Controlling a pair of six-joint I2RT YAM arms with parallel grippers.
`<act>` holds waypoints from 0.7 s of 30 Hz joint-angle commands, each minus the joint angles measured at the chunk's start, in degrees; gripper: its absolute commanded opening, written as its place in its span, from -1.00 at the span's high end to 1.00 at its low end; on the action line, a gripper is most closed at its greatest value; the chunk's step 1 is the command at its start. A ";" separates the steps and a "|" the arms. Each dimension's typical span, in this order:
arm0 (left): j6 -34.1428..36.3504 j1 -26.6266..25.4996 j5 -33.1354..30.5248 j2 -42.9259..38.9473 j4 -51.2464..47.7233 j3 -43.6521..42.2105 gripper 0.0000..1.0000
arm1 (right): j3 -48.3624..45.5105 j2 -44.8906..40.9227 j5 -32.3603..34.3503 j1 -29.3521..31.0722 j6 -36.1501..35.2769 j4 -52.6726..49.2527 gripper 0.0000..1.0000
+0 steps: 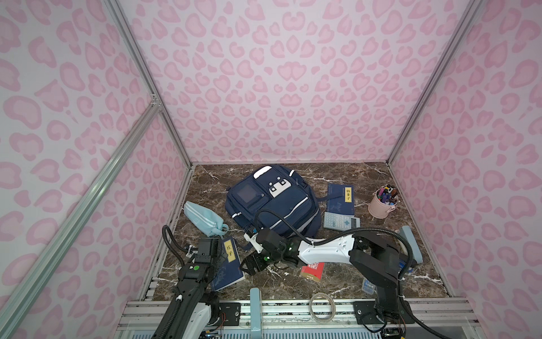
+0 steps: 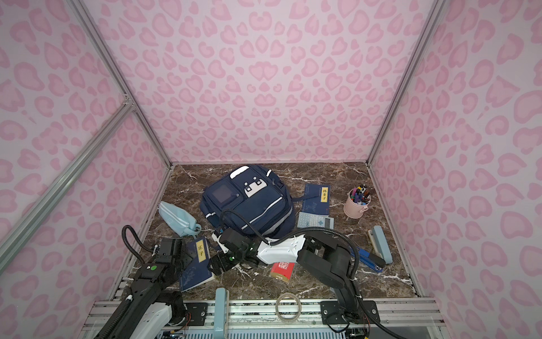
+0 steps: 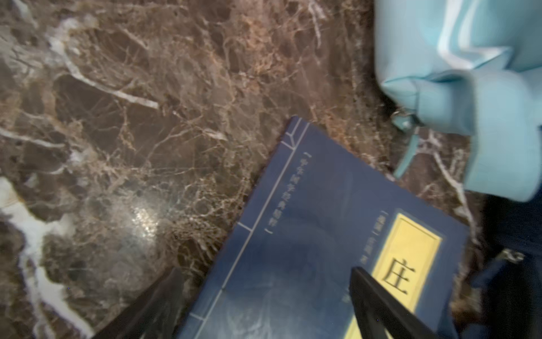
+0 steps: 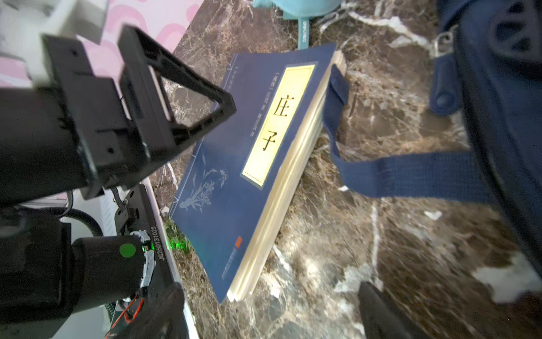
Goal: Pack the student bag
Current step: 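Reach the right gripper to the navy book near the teal pouch and grasp it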
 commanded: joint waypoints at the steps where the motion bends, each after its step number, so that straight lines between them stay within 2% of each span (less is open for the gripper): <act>1: -0.93 0.31 0.83 0.56 6.58 -2.25 -0.81 | 2.57 3.19 -0.37 -0.09 0.82 0.28 -0.77; 4: -1.25 0.52 4.04 1.25 9.78 -3.41 -0.73 | 5.96 6.56 -1.57 -0.54 1.63 0.07 -0.64; 8: -0.88 0.51 4.92 1.16 10.28 -4.13 -0.65 | 11.03 10.82 -3.07 -1.79 0.94 -3.26 -0.53; 12: -1.29 0.57 6.45 -0.56 11.65 -6.15 -0.58 | 14.55 14.82 -7.38 -3.00 2.68 -2.61 -0.31; 15: -1.30 0.53 7.35 -1.36 11.68 -6.60 -0.56 | 17.50 16.35 -8.48 -2.99 3.13 -3.12 -0.23; 17: -1.27 0.56 7.63 -1.73 11.66 -6.71 -0.56 | 17.42 16.51 -9.08 -3.16 4.08 -2.38 -0.07; 21: -1.26 0.56 8.34 -2.70 11.58 -7.49 -0.56 | 17.06 15.90 -8.18 -3.17 4.97 -1.57 0.41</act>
